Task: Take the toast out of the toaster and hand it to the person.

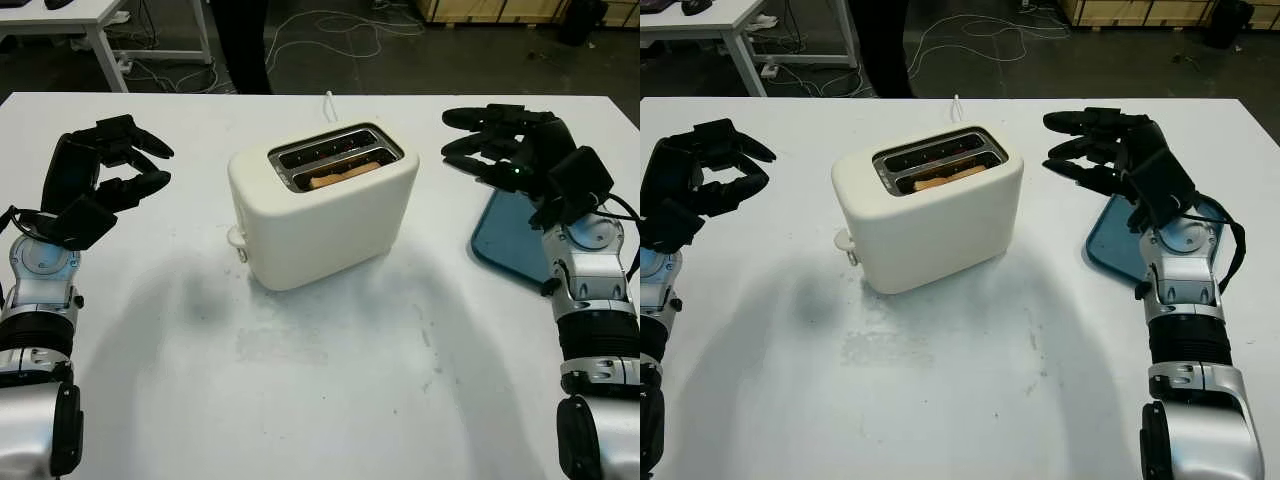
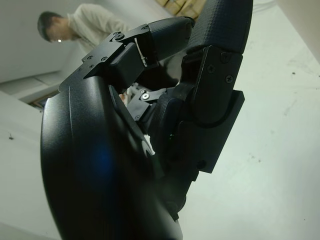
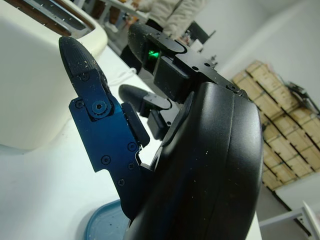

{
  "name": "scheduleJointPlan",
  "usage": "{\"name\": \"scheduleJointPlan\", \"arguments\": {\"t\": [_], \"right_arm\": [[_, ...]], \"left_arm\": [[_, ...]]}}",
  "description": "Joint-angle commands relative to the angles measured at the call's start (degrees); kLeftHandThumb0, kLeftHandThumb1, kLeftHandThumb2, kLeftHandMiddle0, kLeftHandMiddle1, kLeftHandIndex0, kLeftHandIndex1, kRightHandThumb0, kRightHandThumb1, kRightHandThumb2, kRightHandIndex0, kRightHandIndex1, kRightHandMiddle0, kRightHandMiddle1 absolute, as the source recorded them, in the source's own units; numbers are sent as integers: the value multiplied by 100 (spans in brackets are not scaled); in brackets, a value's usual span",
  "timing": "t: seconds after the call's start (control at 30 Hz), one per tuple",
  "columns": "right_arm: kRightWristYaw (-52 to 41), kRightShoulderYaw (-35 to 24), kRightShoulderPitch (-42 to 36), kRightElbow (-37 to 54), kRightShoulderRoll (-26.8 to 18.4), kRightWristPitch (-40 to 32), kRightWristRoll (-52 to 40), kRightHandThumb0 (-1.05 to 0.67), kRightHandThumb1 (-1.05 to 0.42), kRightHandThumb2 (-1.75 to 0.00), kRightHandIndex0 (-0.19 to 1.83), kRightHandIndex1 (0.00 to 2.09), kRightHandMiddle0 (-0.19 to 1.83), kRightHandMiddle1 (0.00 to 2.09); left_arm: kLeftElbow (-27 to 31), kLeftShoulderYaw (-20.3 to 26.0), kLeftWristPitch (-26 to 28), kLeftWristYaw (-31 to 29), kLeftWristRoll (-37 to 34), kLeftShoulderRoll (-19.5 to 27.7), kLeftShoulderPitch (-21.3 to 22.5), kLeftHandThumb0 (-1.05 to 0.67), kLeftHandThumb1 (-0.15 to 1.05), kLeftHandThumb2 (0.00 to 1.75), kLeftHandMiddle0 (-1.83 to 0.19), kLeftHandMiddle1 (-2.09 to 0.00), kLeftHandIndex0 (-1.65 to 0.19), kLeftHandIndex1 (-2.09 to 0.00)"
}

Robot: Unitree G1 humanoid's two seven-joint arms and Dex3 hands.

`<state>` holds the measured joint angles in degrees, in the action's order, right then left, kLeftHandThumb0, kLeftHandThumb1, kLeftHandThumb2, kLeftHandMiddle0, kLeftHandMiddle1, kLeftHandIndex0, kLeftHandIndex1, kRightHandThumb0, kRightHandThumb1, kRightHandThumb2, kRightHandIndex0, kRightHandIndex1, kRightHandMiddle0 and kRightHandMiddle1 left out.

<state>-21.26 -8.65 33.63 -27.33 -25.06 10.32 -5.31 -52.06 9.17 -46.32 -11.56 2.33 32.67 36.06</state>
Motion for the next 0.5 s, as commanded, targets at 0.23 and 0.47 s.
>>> {"name": "scheduleJointPlan", "arguments": {"t": [0.23,0.47], "right_arm": [[-97,-80,111,-149,30,194,-161,-61,-67,0,69,85,102,4],[-43,-70,144,-203,47,219,-79,-63,-66,0,71,85,103,5]], "left_arm": [[-43,2,-107,24,-18,-16,58,-105,92,24,-83,-118,-76,-103],[-44,-6,-98,42,3,-17,55,-105,92,24,-83,-119,-76,-104]]}}
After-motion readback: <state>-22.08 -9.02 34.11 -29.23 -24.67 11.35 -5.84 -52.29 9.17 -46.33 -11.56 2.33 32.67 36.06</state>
